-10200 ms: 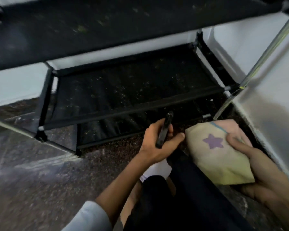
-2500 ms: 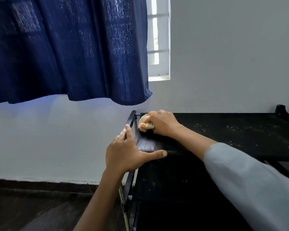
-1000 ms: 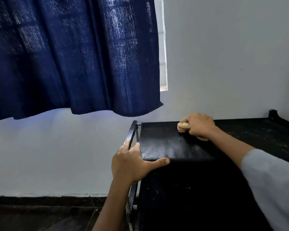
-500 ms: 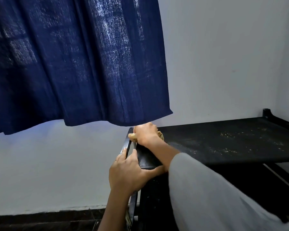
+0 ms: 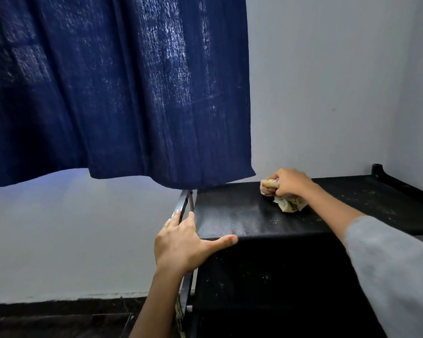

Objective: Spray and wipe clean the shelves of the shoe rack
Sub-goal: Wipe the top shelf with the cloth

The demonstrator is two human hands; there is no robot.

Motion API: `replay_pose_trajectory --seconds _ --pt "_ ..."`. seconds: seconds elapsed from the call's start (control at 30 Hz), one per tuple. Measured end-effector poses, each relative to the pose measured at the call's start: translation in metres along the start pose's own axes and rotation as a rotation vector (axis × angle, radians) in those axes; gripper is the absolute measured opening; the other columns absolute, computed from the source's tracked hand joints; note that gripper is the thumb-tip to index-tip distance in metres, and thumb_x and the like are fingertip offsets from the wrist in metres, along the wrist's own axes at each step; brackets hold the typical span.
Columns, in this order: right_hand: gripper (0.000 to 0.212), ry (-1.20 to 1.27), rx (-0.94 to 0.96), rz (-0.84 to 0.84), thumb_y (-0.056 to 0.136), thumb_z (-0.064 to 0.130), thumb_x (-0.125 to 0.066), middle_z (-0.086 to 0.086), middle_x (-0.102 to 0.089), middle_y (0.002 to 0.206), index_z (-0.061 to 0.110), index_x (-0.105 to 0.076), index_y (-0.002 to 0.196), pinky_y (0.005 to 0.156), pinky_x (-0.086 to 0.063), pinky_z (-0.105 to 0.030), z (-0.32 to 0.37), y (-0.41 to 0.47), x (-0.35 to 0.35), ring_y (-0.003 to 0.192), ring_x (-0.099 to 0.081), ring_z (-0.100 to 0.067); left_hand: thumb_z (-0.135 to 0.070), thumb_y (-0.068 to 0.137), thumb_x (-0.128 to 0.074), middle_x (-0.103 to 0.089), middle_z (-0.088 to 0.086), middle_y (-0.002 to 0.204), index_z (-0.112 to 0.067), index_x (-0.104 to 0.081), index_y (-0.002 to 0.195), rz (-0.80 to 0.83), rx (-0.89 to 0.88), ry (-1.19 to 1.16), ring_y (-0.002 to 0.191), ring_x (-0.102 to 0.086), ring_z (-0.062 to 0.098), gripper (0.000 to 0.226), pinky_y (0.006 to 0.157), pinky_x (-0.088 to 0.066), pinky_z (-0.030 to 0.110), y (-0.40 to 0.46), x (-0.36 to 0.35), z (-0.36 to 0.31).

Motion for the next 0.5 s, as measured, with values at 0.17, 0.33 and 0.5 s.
replay_pose_trajectory --seconds 0.17,0.33,0.5 --pt "0.040 0.077 0.168 0.070 0.078 0.009 -0.063 0.001 -0.064 0.095 0.030 -0.067 0.112 0.067 -0.040 -0.024 0.036 -0.005 -0.004 0.088 -0.058 -0.022 -0.107 0.027 -0.006 -0.019 0.000 0.157 -0.030 -0.026 0.147 -0.022 -0.006 0.017 0.144 -0.018 0.017 0.144 0.111 -0.028 0.034 0.002 -0.001 -0.001" --pt "0.031 0.136 0.488 0.251 0.077 0.014 -0.068 0.011 -0.063 0.088 0.036 -0.068 0.100 0.070 -0.049 -0.027 0.109 -0.045 -0.022 0.087 -0.060 -0.014 -0.107 0.027 -0.005 -0.022 -0.001 0.156 -0.030 -0.029 0.146 -0.047 -0.013 0.050 0.144 -0.020 0.016 0.144 0.108 -0.031 0.034 0.004 -0.001 -0.001" --pt "0.047 0.152 0.713 0.478 0.070 0.011 -0.076 0.023 -0.066 0.089 0.036 -0.069 0.109 0.082 -0.052 -0.026 0.106 -0.094 -0.004 0.086 -0.060 0.000 -0.107 0.027 -0.003 -0.023 0.000 0.156 -0.032 -0.030 0.146 -0.050 -0.012 0.082 0.143 -0.023 0.018 0.142 0.105 -0.036 0.035 0.004 -0.003 -0.002"
Point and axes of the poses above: each hand's wrist, its own y-axis towards the middle knuckle, its own x-axis out of the back of the hand, z = x × y, the point moved 8 cm from there along y, towards the middle knuckle
